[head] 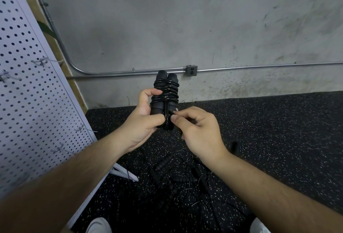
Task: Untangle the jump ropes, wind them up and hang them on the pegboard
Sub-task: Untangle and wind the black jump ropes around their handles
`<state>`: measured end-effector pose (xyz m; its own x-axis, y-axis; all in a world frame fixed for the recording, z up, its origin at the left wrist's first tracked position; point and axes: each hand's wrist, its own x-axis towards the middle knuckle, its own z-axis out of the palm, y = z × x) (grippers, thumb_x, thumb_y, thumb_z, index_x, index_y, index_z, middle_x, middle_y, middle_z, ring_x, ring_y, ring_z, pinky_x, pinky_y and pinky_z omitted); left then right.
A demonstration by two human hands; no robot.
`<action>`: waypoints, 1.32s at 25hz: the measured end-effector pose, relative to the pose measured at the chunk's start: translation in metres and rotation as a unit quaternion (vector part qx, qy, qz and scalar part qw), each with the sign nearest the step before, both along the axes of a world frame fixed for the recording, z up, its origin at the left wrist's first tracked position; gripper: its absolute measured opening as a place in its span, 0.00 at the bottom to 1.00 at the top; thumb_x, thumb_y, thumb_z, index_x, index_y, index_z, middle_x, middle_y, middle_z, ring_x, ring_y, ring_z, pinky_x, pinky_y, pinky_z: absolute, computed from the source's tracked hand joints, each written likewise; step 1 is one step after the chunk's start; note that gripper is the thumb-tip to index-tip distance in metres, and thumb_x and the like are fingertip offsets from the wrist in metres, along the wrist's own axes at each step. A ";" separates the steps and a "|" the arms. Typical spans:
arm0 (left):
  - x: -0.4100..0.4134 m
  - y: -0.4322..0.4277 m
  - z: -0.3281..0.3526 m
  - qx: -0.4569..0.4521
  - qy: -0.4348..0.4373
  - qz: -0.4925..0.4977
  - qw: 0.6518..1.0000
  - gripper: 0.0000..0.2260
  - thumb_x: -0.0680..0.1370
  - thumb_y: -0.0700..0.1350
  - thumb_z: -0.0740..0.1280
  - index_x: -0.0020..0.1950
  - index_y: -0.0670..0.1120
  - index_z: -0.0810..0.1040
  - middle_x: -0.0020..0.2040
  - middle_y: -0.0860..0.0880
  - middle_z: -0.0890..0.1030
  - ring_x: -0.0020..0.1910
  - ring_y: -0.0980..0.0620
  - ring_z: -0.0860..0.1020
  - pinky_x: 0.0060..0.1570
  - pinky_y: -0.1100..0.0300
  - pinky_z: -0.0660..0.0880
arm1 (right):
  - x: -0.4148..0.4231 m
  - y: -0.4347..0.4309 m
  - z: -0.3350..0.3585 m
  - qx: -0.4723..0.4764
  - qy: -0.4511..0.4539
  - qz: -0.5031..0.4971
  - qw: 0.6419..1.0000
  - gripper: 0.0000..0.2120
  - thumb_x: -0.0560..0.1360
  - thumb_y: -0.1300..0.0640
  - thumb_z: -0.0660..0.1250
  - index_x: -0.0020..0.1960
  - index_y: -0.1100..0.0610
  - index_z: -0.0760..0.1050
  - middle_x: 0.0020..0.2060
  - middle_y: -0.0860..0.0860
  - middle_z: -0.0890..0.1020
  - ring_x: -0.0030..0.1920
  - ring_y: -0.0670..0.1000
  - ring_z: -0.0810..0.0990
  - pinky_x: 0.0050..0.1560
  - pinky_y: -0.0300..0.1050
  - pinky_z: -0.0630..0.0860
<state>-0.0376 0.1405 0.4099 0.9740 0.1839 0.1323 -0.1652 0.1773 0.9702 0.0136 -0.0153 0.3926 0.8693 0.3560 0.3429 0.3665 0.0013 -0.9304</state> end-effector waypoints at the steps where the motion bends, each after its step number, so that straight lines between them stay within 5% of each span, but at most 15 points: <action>1: 0.000 0.000 -0.001 0.000 0.000 0.005 1.000 0.31 0.66 0.29 0.61 0.64 0.54 0.67 0.53 0.42 0.82 0.50 0.49 0.81 0.47 0.57 0.78 | 0.000 0.000 0.001 -0.003 0.003 0.005 1.000 0.04 0.75 0.60 0.74 0.43 0.53 0.86 0.40 0.45 0.83 0.38 0.43 0.79 0.43 0.39 0.72; 5: 0.000 -0.001 -0.004 0.026 0.012 0.036 0.999 0.27 0.79 0.26 0.58 0.69 0.54 0.67 0.52 0.42 0.83 0.52 0.50 0.81 0.55 0.52 0.78 | 0.005 -0.005 0.002 -0.118 -0.226 0.018 0.967 0.04 0.76 0.62 0.71 0.45 0.59 0.85 0.42 0.48 0.81 0.45 0.45 0.80 0.48 0.38 0.75; 9: -0.002 -0.002 -0.001 0.013 0.035 0.032 0.999 0.27 0.77 0.29 0.59 0.69 0.56 0.69 0.61 0.35 0.77 0.56 0.47 0.78 0.56 0.53 0.78 | 0.009 -0.008 -0.003 -0.188 -0.351 0.024 0.917 0.06 0.78 0.62 0.68 0.51 0.62 0.83 0.45 0.51 0.79 0.48 0.49 0.78 0.53 0.40 0.76; 12: -0.003 -0.005 0.001 -0.014 0.028 0.010 0.999 0.29 0.69 0.34 0.61 0.68 0.56 0.69 0.64 0.38 0.77 0.57 0.48 0.78 0.54 0.54 0.80 | 0.011 -0.012 0.000 -0.123 -0.313 0.006 0.942 0.06 0.76 0.63 0.70 0.51 0.61 0.85 0.44 0.49 0.81 0.47 0.48 0.80 0.52 0.42 0.77; 20: -0.003 -0.006 0.000 0.015 0.015 -0.027 0.999 0.29 0.70 0.35 0.60 0.68 0.56 0.67 0.63 0.42 0.76 0.56 0.53 0.80 0.51 0.58 0.79 | 0.017 -0.017 0.009 -0.087 -0.223 0.028 0.970 0.04 0.76 0.62 0.73 0.50 0.58 0.85 0.45 0.45 0.83 0.50 0.45 0.82 0.55 0.43 0.78; 26: -0.006 -0.007 -0.003 0.092 0.016 -0.004 0.996 0.29 0.69 0.35 0.63 0.63 0.64 0.71 0.64 0.40 0.74 0.58 0.47 0.77 0.60 0.46 0.75 | 0.011 -0.012 0.017 -0.075 -0.052 -0.022 0.996 0.03 0.77 0.56 0.73 0.48 0.51 0.85 0.44 0.42 0.85 0.50 0.41 0.82 0.58 0.44 0.78; 33: -0.007 -0.007 -0.006 0.124 0.011 0.039 0.992 0.27 0.71 0.40 0.66 0.65 0.65 0.71 0.62 0.40 0.77 0.56 0.46 0.77 0.56 0.47 0.77 | 0.013 -0.018 0.020 -0.151 -0.253 0.001 0.956 0.06 0.76 0.62 0.71 0.50 0.56 0.85 0.44 0.45 0.82 0.46 0.42 0.80 0.49 0.35 0.75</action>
<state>-0.0441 0.1339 0.4038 0.9615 0.2228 0.1611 -0.1469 -0.0789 0.9860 0.0263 -0.0337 0.4122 0.6191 0.5072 0.5996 0.7693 -0.2382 -0.5928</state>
